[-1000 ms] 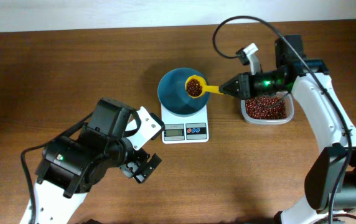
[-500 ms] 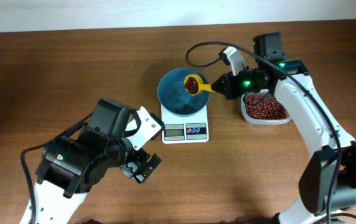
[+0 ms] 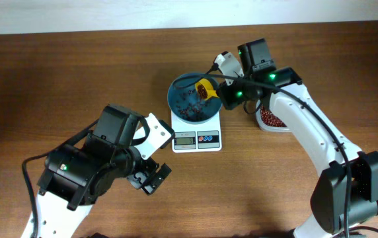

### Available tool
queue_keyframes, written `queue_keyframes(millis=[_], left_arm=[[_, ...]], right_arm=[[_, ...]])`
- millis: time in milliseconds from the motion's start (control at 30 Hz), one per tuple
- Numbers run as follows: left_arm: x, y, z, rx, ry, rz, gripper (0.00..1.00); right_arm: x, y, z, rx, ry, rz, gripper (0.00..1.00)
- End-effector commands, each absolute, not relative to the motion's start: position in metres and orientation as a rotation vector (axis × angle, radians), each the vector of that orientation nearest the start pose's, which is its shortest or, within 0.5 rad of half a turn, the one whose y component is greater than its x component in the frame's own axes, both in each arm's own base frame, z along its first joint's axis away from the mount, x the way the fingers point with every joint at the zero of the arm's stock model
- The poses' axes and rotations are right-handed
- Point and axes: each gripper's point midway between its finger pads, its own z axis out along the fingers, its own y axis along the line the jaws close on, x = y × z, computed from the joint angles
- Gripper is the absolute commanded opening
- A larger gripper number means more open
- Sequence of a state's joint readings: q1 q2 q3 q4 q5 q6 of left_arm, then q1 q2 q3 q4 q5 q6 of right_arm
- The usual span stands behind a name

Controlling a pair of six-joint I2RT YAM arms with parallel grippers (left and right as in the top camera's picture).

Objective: Scoop item into bowl and weigh 50g on scale
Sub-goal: 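Tip the scoop with the right gripper to pour beans into the bowl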

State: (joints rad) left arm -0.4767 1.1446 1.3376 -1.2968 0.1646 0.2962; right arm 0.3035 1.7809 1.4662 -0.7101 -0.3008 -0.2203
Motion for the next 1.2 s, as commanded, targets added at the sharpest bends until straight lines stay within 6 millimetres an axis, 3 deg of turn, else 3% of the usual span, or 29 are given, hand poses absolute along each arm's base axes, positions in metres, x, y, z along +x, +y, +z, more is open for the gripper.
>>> queue_keyframes(millis=[0, 133, 267, 367, 533, 633, 1033, 1167], left_arm=[[0.209, -0.139, 0.241, 1.075, 2.457, -0.267, 0.99], [0.209, -0.139, 0.241, 1.075, 2.457, -0.267, 0.99], [0.209, -0.139, 0.241, 1.075, 2.457, -0.267, 0.99], [0.209, -0.139, 0.241, 1.075, 2.457, -0.267, 0.99], [0.209, -0.139, 0.241, 1.075, 2.457, -0.267, 0.99], [0.209, -0.139, 0.241, 1.075, 2.457, -0.267, 0.99], [0.209, -0.139, 0.241, 1.075, 2.457, -0.267, 0.99], [0.209, -0.139, 0.241, 1.075, 2.457, -0.267, 0.99]], right_arm=[[0.415, 0.179, 0.166, -0.774, 2.424, 0.325, 0.04], [0.414, 0.180, 0.185, -0.771, 2.383, 0.320, 0.04], [0.415, 0.179, 0.185, -0.769, 2.384, 0.302, 0.04], [0.413, 0.180, 0.197, -0.773, 2.373, 0.260, 0.04], [0.407, 0.184, 0.189, -0.798, 2.395, 0.206, 0.04], [0.408, 0.187, 0.207, -0.792, 2.351, 0.174, 0.04], [0.401, 0.195, 0.206, -0.819, 2.349, 0.100, 0.04], [0.397, 0.196, 0.221, -0.799, 2.317, 0.042, 0.04]])
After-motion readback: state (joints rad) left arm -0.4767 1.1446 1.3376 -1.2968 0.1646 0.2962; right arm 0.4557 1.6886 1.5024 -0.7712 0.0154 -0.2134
